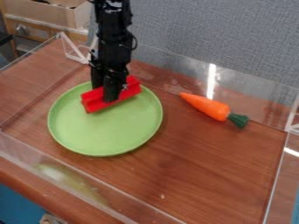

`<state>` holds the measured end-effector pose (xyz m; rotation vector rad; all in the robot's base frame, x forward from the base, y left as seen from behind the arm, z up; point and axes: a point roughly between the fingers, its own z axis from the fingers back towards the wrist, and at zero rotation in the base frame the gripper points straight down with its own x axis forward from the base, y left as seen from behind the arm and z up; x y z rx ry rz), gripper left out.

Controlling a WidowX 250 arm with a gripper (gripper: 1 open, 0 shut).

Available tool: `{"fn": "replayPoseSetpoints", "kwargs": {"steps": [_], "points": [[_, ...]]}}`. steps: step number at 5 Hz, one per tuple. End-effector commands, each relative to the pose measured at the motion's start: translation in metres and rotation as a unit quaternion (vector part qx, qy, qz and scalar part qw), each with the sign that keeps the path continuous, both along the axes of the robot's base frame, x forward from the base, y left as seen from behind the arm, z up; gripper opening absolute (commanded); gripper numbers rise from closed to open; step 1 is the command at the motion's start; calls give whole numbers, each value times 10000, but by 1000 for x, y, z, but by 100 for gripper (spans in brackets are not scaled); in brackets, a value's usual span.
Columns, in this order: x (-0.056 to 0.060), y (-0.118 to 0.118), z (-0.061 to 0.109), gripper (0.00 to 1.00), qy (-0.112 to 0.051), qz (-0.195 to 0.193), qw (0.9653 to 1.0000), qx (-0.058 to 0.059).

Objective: Put the red object on the right side

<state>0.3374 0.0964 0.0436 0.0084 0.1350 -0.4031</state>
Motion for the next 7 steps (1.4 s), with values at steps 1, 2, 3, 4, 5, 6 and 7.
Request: {"fn": "replayPoseSetpoints", "kwargs": {"steps": [1, 2, 3, 4, 5, 6, 7], "points": [[-2, 18, 13, 0, -175, 374, 9991, 78], [-9, 25, 13, 100, -149, 596, 9981, 75], [-14, 17, 15, 0, -148, 435, 9989, 68], [-17, 9, 18, 0, -147, 279, 9995, 70], [-15, 11, 26, 0, -141, 73, 9998, 71], [-12, 12, 35, 100, -130, -134, 9998, 79], [-9, 12, 41, 0, -108, -364, 9992, 85]]}}
